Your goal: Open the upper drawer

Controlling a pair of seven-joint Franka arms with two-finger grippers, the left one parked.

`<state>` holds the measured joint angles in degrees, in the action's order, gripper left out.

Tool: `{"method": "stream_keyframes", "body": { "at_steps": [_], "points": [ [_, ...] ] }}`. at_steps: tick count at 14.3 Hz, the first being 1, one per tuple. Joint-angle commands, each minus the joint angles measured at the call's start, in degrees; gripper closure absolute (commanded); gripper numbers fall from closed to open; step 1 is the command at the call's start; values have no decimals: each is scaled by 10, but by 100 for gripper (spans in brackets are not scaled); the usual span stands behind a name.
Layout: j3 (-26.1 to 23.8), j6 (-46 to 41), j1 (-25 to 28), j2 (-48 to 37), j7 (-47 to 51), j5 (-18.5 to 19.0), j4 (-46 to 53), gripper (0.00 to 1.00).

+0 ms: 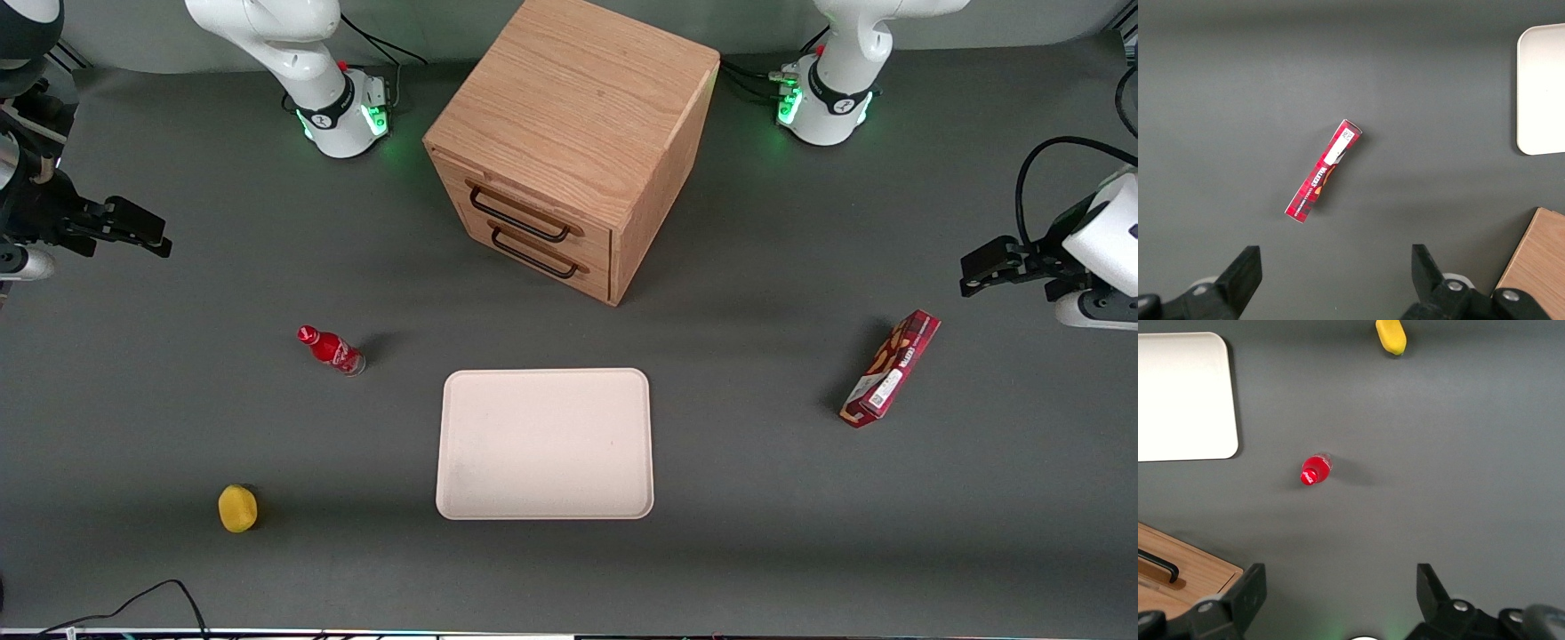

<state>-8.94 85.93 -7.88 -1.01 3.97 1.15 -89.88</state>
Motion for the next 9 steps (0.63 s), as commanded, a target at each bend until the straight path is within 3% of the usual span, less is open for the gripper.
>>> {"method": "stream_keyframes", "body": {
  "at_steps": [1,9],
  "points": [
    [-3,-1,1,4,17,15,9,0],
    [-20,-23,25,13,9,13,8,0]
  ]
}}
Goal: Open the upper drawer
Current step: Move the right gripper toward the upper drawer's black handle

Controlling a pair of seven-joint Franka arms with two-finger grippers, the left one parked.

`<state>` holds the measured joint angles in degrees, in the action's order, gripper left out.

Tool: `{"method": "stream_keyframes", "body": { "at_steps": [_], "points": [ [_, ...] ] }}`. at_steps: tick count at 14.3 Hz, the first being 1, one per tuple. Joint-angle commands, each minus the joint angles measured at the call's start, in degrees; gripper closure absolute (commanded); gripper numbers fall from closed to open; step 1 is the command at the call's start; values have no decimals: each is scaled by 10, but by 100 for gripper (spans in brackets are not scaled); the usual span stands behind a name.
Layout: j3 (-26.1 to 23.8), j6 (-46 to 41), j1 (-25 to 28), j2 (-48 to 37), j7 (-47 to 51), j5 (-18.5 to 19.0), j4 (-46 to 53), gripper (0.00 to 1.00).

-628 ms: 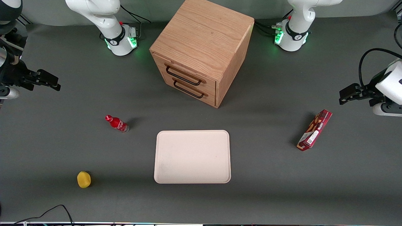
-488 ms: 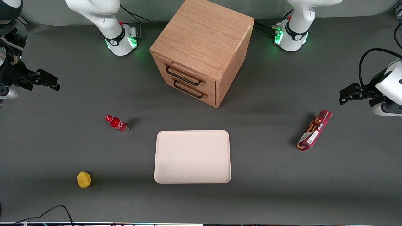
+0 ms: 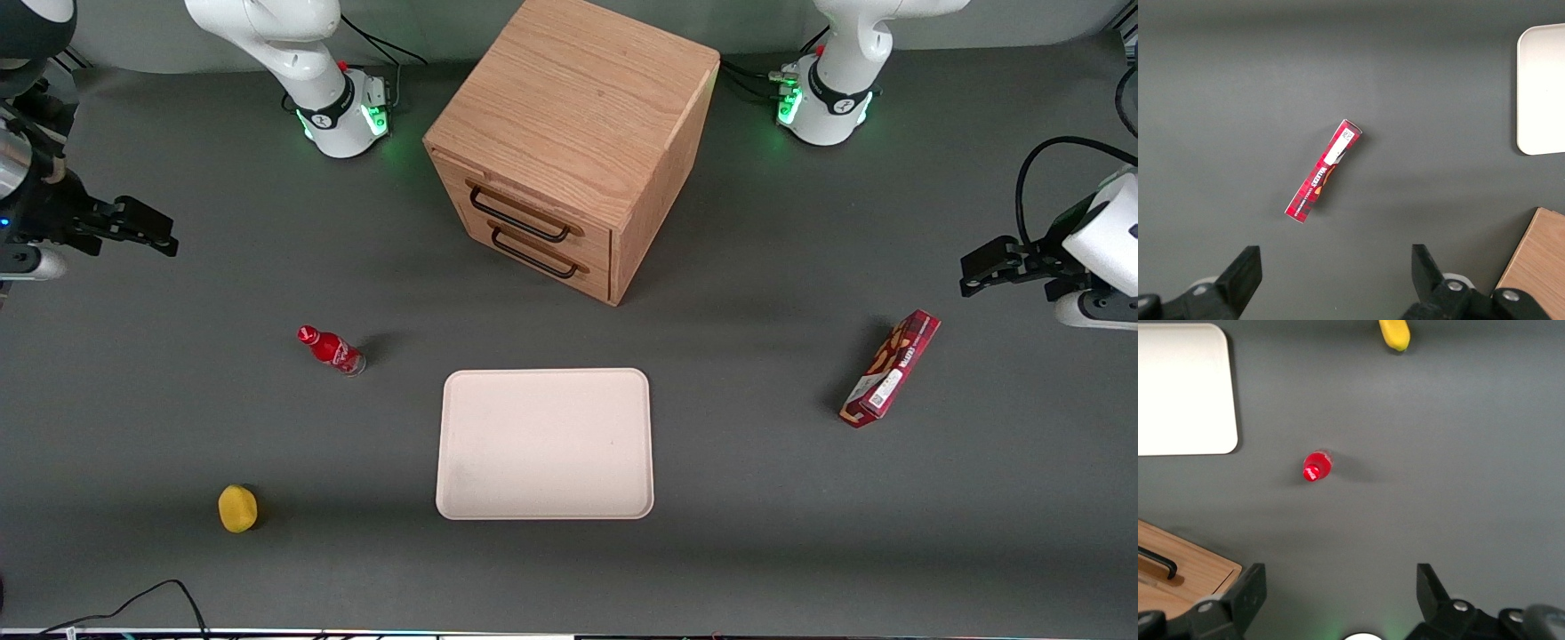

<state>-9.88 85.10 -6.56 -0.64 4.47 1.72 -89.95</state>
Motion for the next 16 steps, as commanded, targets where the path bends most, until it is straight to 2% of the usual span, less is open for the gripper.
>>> {"method": "stream_keyframes", "body": {
  "at_steps": [1,3,5,9,10,12,14,16],
  "points": [
    [-22,-28,14,11,2,7,8,0],
    [-52,-57,15,20,12,-4,8,0],
    [-62,-72,15,26,4,-63,4,0],
    [-102,-92,20,36,-40,-70,-6,0],
    [-102,-96,20,36,-66,-75,-5,0],
    [-102,-113,18,35,-92,-109,-5,0],
    [-103,-116,19,35,-143,-117,-6,0],
    [-106,-114,22,48,-153,-122,-5,0]
  ]
}}
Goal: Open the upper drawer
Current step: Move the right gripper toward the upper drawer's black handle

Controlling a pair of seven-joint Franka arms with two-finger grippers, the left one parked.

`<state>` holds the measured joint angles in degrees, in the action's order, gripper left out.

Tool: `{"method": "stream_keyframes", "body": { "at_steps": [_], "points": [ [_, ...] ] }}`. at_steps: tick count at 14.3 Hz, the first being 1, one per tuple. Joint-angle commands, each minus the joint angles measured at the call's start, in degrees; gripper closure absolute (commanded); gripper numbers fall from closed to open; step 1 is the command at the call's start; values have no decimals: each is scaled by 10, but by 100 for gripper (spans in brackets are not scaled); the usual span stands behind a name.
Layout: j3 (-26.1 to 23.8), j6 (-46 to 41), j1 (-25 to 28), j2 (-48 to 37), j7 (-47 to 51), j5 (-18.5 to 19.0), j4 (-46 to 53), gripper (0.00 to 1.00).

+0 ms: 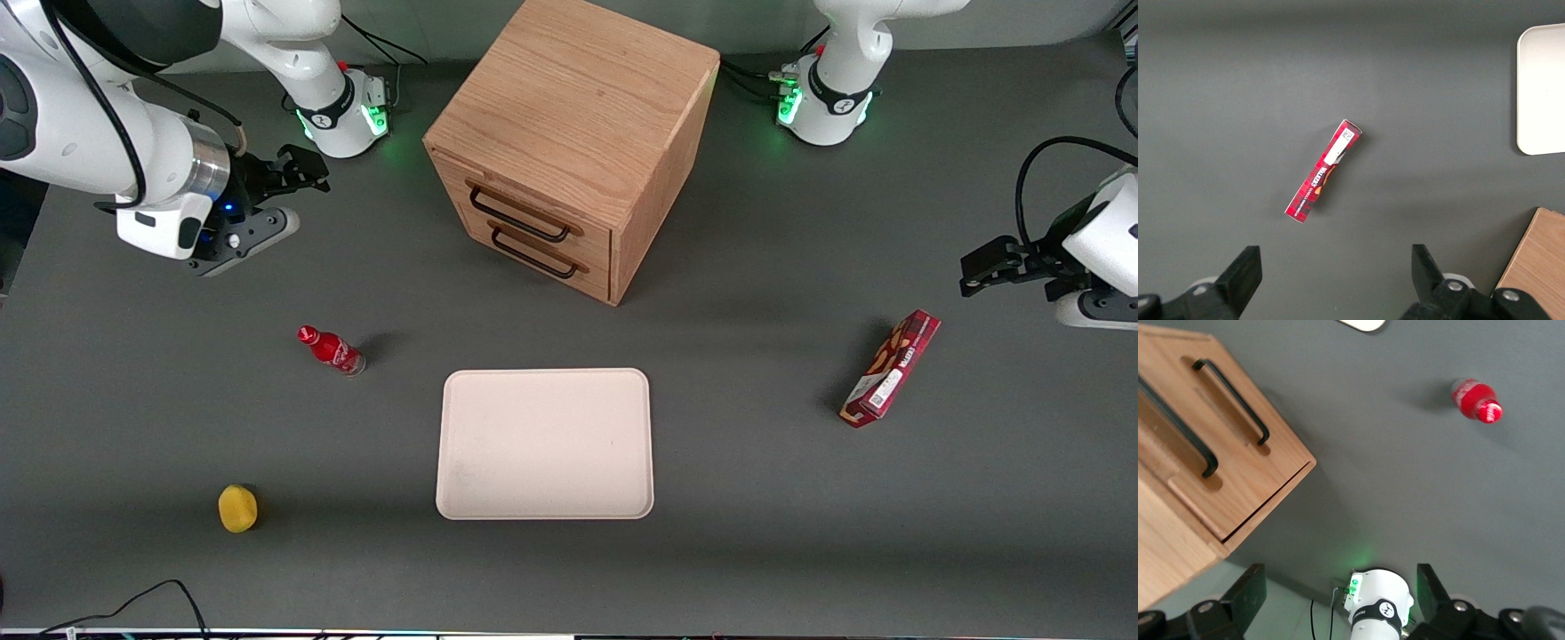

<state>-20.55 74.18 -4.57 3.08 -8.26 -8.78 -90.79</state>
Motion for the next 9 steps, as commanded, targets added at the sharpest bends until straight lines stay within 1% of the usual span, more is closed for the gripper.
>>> {"method": "stream_keyframes", "body": {
  "at_steps": [1,4,7,9],
  "points": [
    [-5,0,5,17,-30,-26,4,0],
    [-18,13,16,31,-40,-55,9,0],
    [-25,65,28,48,-41,-94,3,0],
    [-32,88,33,64,-41,-99,-1,0]
  ]
}}
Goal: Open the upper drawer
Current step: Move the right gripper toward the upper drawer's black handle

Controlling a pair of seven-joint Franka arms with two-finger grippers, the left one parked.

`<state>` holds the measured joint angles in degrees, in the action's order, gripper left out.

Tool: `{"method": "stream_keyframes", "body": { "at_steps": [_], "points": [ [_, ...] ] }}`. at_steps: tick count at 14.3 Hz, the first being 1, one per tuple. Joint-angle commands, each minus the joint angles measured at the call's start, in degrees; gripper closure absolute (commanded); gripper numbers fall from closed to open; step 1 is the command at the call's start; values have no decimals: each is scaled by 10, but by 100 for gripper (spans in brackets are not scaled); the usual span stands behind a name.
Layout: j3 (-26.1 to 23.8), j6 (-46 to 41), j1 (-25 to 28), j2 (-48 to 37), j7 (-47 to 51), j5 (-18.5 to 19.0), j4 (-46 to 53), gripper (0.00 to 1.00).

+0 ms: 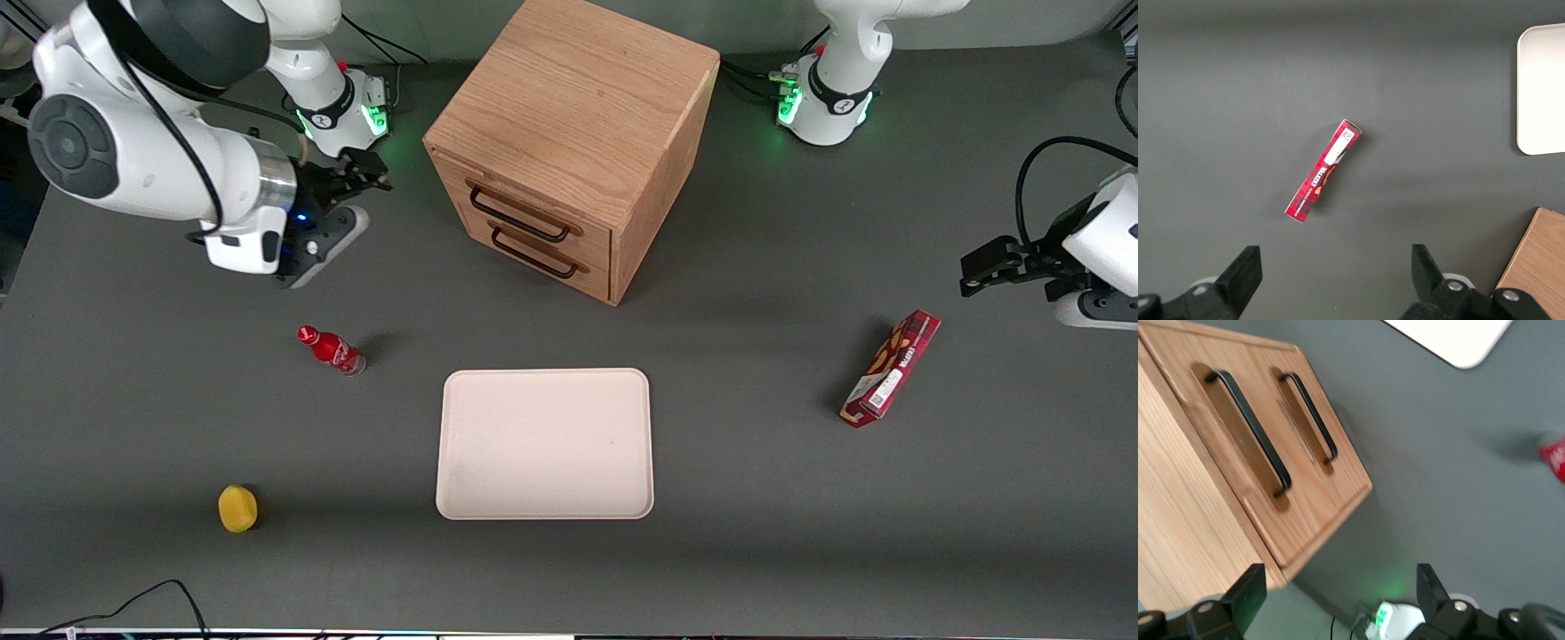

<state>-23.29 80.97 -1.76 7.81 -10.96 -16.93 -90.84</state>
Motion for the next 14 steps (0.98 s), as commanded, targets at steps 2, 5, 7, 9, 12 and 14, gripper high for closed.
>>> {"method": "stream_keyframes", "body": {
  "at_steps": [2,5,7,9,12,14],
  "points": [
    [-13,62,4,24,-16,-28,-24,0],
    [-23,107,6,28,-18,-51,-57,0],
    [-30,131,25,39,-11,-51,-66,0],
    [-31,146,39,44,-9,-51,-75,0],
    [-32,161,62,36,-7,-50,-101,0],
    [-47,174,62,29,-7,-50,-121,0]
  ]
}}
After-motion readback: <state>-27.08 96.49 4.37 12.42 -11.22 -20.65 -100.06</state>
